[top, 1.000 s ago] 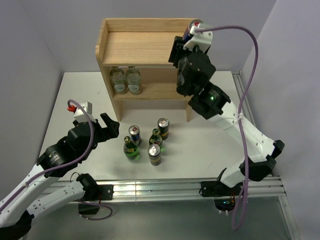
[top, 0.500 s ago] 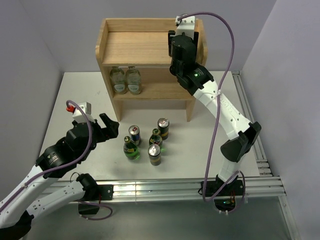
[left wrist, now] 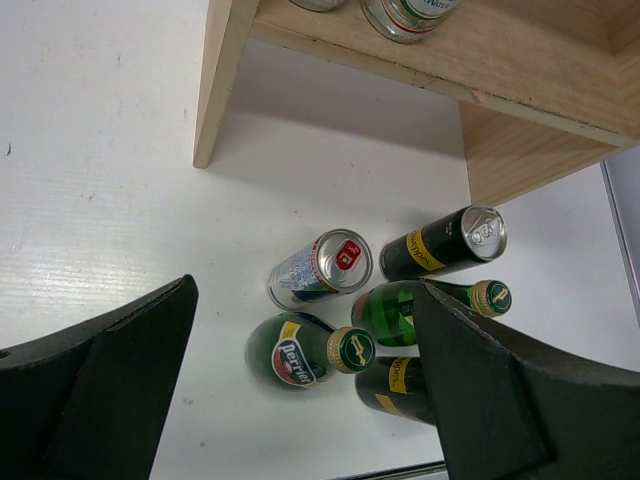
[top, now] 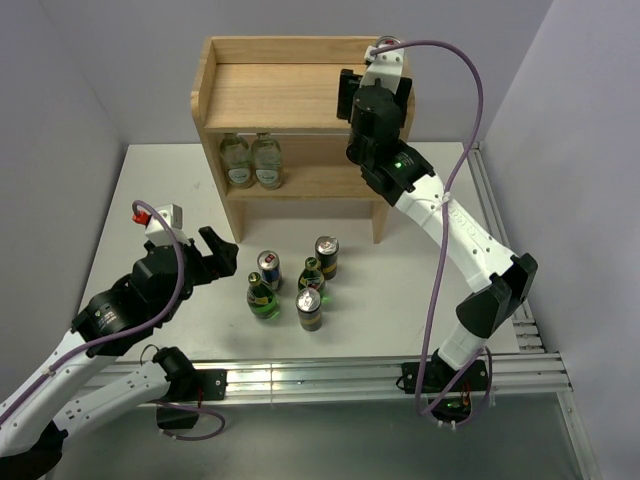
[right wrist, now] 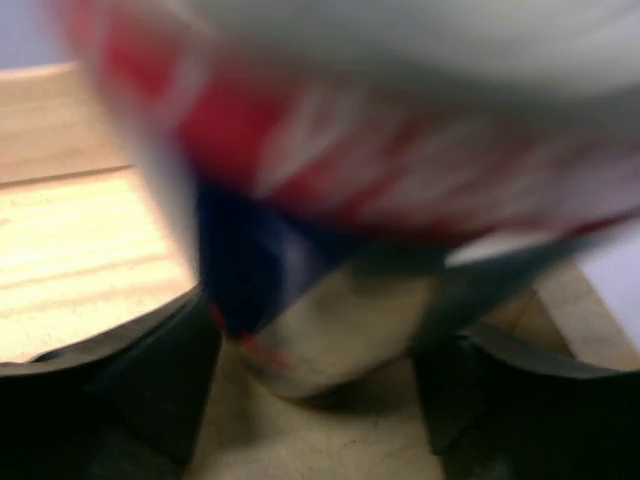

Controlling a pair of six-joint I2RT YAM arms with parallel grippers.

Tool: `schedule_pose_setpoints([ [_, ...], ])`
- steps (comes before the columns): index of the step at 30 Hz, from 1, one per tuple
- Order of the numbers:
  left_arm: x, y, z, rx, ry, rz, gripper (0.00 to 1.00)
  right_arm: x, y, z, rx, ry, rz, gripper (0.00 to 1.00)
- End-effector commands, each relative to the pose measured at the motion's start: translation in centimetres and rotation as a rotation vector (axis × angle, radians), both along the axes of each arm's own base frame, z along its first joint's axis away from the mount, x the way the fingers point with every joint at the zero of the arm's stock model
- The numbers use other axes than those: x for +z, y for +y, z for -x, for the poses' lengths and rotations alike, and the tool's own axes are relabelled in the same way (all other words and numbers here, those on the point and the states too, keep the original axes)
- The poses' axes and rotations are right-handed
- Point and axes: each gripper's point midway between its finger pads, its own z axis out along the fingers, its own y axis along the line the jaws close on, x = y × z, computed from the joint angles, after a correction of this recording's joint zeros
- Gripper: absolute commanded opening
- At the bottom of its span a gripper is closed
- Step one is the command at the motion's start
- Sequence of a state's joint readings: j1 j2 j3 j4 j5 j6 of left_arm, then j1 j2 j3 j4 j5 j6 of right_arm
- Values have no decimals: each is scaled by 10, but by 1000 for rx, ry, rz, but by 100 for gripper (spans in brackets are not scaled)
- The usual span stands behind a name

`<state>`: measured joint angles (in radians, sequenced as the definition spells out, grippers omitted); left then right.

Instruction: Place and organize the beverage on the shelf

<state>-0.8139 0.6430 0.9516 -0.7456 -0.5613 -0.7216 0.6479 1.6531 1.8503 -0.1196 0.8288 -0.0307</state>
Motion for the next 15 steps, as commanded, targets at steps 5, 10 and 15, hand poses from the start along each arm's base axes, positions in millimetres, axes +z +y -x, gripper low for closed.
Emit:
schedule_pose_setpoints([
  [5,4,-4,-1,-15,-20,16,96,-8,-6,3,-23,25,17,92],
  [10,5,-3,-1,-11,-22,17,96,-10,-7,4,-24,31,5,100],
  [15,5,-3,-1,-13,-22,15,96,-11,-7,5,-26,30,10,100],
])
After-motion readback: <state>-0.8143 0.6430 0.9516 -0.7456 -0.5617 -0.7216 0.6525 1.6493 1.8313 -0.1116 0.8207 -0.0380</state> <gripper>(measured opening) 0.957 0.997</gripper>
